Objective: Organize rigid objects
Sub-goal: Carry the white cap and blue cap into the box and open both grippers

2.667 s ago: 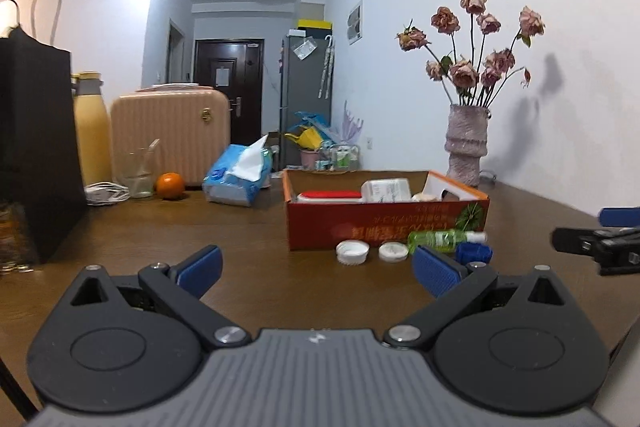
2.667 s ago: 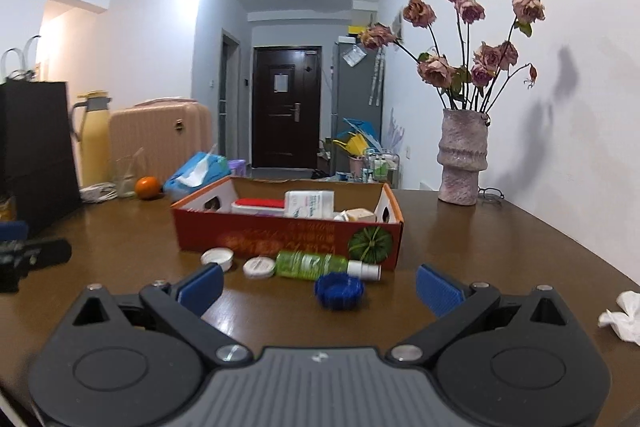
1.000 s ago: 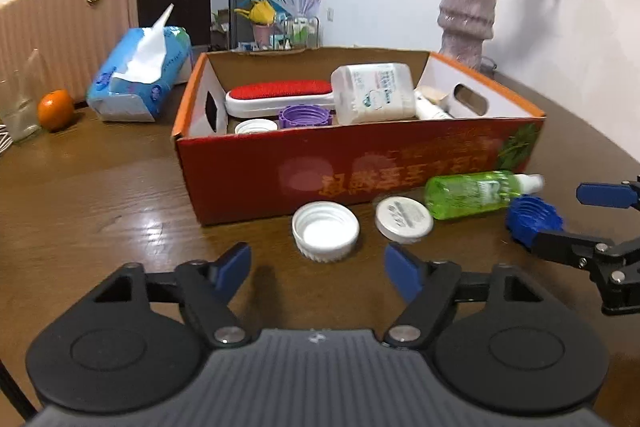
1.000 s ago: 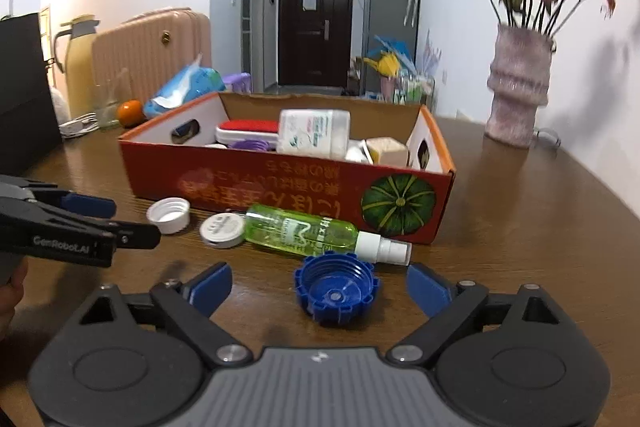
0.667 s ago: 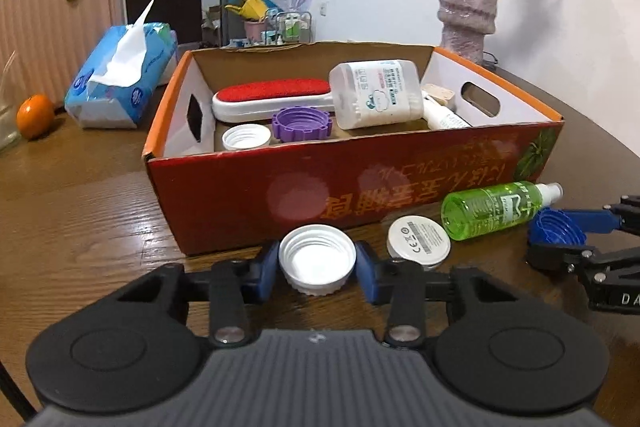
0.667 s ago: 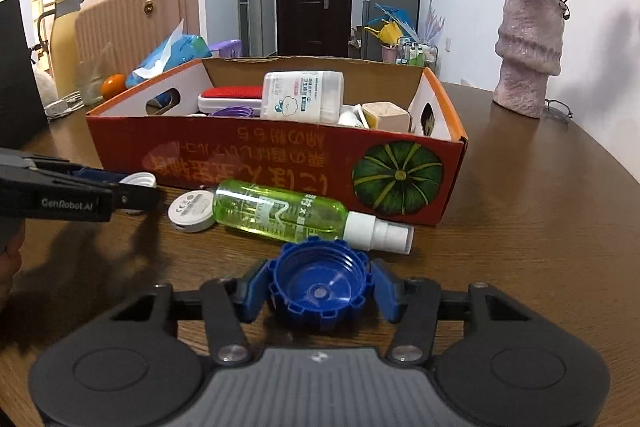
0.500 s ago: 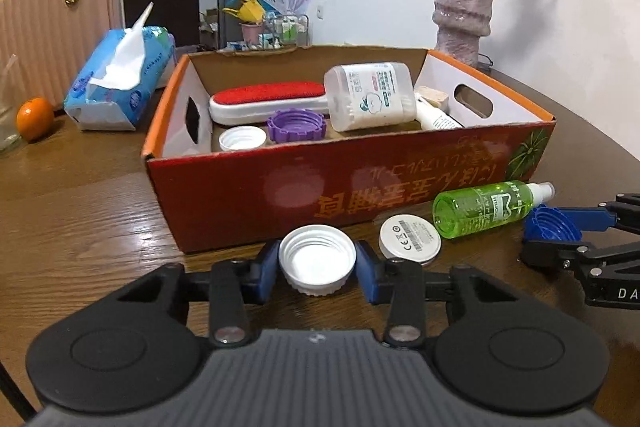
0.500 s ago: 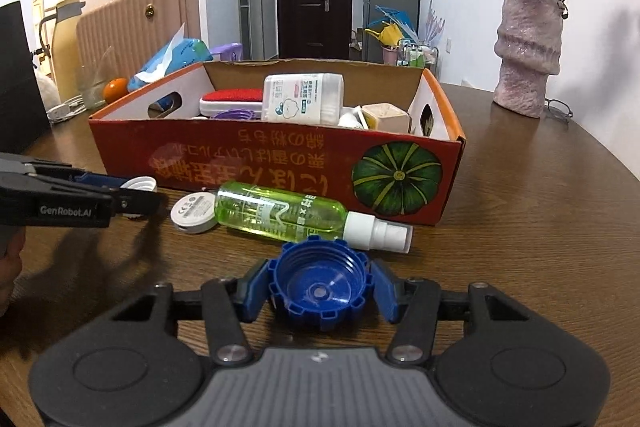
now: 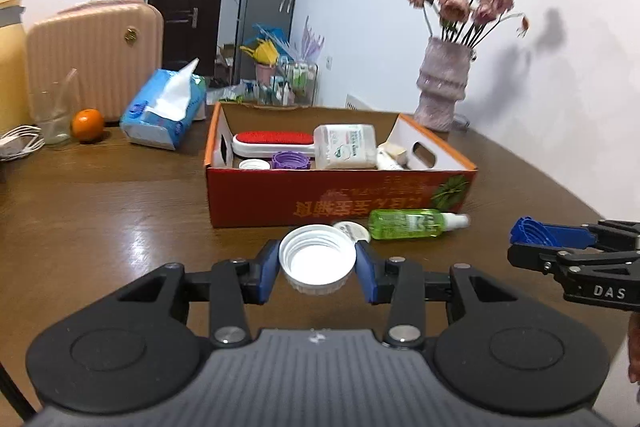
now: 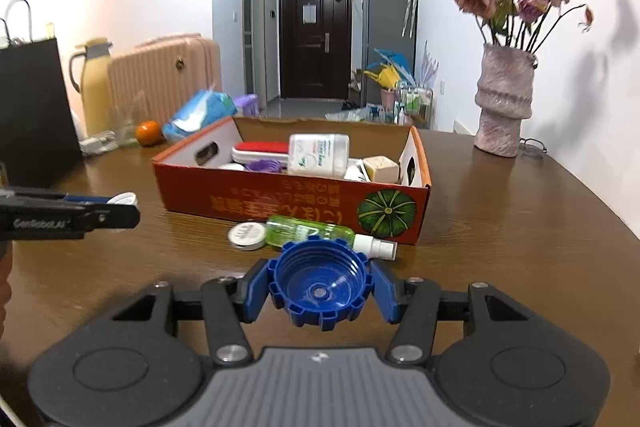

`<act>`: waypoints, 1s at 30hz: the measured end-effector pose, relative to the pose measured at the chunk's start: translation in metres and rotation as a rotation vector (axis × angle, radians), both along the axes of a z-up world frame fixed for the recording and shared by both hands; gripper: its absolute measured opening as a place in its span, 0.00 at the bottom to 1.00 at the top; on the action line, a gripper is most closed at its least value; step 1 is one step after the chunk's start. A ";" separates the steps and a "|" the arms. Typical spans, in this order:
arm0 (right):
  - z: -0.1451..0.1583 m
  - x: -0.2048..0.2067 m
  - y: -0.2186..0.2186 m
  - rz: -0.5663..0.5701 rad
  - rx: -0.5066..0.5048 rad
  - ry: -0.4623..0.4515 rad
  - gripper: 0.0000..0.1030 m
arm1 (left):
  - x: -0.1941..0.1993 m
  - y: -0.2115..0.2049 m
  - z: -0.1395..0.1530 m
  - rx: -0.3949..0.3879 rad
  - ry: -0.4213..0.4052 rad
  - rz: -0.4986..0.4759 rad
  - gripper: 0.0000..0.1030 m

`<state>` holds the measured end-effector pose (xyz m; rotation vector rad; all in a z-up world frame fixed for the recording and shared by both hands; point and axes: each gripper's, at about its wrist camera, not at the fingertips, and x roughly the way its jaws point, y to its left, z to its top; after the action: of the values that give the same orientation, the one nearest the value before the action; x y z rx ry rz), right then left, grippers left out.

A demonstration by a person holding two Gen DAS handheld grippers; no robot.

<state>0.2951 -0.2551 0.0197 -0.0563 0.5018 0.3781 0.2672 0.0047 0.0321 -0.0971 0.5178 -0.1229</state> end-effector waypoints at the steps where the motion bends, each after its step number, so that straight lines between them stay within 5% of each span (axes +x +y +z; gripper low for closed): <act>1: 0.003 -0.010 -0.001 0.002 0.008 -0.010 0.52 | -0.010 0.000 0.003 -0.005 -0.007 0.000 0.40; 15: 0.030 -0.100 0.005 0.016 0.014 -0.105 0.52 | -0.109 0.000 0.027 -0.030 -0.112 -0.010 0.40; 23: 0.028 -0.089 0.008 0.001 0.001 -0.099 0.52 | -0.093 0.004 0.022 -0.034 -0.097 -0.013 0.40; 30: 0.032 -0.040 0.008 -0.022 -0.014 -0.122 0.52 | -0.027 -0.007 0.034 0.010 -0.112 -0.098 0.40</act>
<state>0.2555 -0.2467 0.0521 -0.0865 0.3839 0.3471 0.2404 -0.0018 0.0658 -0.0545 0.4117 -0.2201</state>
